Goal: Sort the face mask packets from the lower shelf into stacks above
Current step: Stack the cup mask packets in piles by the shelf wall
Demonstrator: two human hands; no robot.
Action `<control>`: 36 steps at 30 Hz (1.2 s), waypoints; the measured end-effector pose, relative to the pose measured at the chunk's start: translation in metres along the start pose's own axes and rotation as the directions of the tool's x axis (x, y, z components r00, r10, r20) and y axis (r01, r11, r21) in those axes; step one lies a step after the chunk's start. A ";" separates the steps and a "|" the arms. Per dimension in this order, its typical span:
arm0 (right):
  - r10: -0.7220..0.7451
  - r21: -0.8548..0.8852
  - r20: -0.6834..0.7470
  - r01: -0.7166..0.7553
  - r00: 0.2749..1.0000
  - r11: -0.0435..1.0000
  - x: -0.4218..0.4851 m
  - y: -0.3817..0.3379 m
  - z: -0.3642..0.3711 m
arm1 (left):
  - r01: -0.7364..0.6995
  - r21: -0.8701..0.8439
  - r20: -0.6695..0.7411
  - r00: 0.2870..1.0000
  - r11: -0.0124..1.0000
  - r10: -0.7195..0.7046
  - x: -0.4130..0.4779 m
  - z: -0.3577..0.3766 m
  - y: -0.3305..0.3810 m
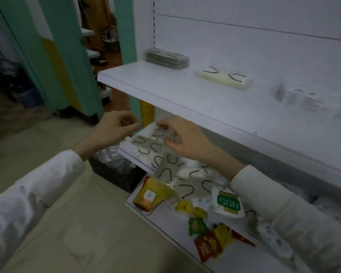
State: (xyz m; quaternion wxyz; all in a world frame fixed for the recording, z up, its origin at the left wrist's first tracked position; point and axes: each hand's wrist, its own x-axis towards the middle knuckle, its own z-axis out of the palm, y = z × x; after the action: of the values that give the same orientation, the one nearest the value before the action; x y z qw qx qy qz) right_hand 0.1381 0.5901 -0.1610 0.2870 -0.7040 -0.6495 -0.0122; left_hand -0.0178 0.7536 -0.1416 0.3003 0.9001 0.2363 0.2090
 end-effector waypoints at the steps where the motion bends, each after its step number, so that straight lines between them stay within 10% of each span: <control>1: 0.003 -0.012 0.037 -0.003 0.999 1.000 0.009 0.003 0.020 | 0.025 0.007 0.012 1.000 1.000 -0.025 0.002 -0.001 -0.022; 19: 0.639 -0.107 0.379 -0.654 0.670 0.749 0.121 0.247 0.271 | 0.368 0.029 0.399 0.848 0.930 -0.348 0.121 0.143 -0.283; 31: 0.649 -0.517 0.265 -0.463 0.713 0.720 0.207 0.281 0.362 | 0.390 -0.038 0.467 0.821 0.920 -0.328 0.152 0.154 -0.358; 36: 0.670 -0.378 0.158 -0.582 0.725 0.720 0.206 0.272 0.366 | 0.343 -0.009 0.528 0.799 0.939 -0.287 0.150 0.152 -0.374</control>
State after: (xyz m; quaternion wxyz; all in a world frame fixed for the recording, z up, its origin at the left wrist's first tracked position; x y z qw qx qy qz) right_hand 0.2909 0.9329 -0.4921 0.0664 -0.9125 -0.3938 0.0885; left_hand 0.0691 1.0340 -0.4568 0.4300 0.8538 0.2817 -0.0824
